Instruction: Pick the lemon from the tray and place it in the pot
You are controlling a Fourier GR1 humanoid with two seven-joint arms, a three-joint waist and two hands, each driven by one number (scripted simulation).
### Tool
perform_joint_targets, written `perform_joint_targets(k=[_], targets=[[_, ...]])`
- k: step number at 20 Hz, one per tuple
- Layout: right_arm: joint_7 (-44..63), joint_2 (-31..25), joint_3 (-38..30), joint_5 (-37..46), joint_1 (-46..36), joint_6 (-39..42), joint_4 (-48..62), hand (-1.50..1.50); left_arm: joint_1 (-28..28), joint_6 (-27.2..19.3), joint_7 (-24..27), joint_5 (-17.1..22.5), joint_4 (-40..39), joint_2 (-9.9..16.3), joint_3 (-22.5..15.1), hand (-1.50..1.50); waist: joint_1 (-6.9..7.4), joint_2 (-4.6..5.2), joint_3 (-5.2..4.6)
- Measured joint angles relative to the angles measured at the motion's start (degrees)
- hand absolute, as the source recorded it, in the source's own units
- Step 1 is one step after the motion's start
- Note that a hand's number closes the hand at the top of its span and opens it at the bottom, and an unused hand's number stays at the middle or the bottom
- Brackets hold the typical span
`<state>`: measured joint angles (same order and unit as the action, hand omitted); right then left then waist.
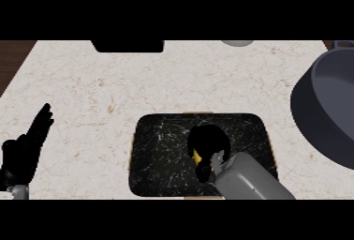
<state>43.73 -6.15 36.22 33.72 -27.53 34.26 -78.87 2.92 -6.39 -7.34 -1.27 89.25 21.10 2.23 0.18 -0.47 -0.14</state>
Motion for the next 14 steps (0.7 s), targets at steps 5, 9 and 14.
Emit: perform_joint_targets(k=[5, 9, 14], targets=[[-3.09, 0.64, -2.07, 2.46, 0.99, 1.50, -0.50, 1.50, 0.65, 0.63, 0.52, -1.28, 0.31, -1.41, 1.00, 0.00, 0.08, 0.06, 0.09], [-5.90, -2.84, -1.87, 3.48, 5.19, 3.40, -6.82, 1.50, 0.22, 1.21, -0.99, -1.41, 1.01, -1.62, 2.08, 0.00, -0.30, 0.07, 0.14], [-21.02, -18.83, 0.16, 3.67, 14.67, 2.00, -21.15, 1.50, 1.68, 0.70, -0.59, -1.37, 0.55, -1.62, 3.18, 0.00, -2.93, -0.37, 0.29]])
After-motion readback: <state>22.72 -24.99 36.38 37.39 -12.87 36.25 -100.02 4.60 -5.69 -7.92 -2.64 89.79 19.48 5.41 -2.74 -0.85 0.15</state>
